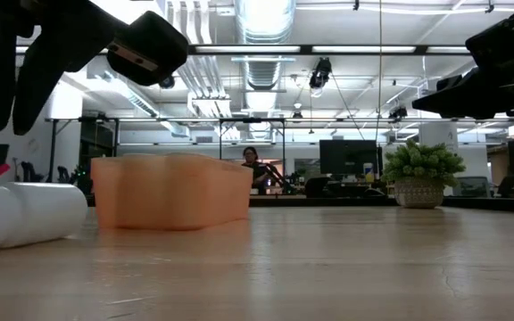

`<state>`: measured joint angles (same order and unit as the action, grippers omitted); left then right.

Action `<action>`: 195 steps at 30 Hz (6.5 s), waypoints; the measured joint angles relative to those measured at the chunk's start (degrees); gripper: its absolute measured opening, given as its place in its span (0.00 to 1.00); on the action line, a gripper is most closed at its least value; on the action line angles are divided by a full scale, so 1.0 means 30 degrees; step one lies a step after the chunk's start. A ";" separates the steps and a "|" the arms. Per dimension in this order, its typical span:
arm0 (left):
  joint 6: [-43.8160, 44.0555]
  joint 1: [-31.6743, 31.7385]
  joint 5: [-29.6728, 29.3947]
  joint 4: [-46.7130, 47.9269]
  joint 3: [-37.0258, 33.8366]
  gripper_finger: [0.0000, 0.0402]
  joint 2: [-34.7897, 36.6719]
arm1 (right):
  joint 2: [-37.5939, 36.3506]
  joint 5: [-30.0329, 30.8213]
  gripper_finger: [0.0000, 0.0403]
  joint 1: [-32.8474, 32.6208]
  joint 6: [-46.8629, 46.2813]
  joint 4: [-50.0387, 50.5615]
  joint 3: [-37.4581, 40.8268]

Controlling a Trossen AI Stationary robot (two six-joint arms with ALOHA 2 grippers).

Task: Pick and place pill bottles into a basket
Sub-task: Put the white medicine bottle into the orange bin

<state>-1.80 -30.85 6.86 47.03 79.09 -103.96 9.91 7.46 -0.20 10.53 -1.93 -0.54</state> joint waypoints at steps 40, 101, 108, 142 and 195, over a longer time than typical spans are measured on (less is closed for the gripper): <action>2.3864 -0.0503 -0.1696 0.1127 -0.0541 0.53 0.0022 | 0.0000 0.0000 0.02 -0.0003 -0.0003 0.0000 0.0000; 2.5477 0.0379 -0.5670 -1.1216 0.2010 0.53 -0.2034 | 0.0000 0.0000 0.02 0.0004 -0.0003 0.0000 -0.0007; 2.9305 0.0379 -0.6085 0.0080 0.5434 0.53 -0.1989 | 0.0000 0.0000 0.02 0.0004 -0.0003 0.0000 -0.0007; 3.5605 0.0408 -0.4073 0.7026 0.4292 0.53 -0.3359 | -0.0007 0.0000 0.02 0.0004 -0.0003 0.0000 -0.0007; 1.1416 -0.0570 -1.9959 -2.0075 0.0466 0.37 -0.2165 | -0.0007 0.0000 0.02 -0.0002 -0.0003 0.0007 -0.0007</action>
<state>32.45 -32.56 -53.02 -13.19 80.49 -110.46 9.89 7.46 -0.21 10.52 -1.91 -0.56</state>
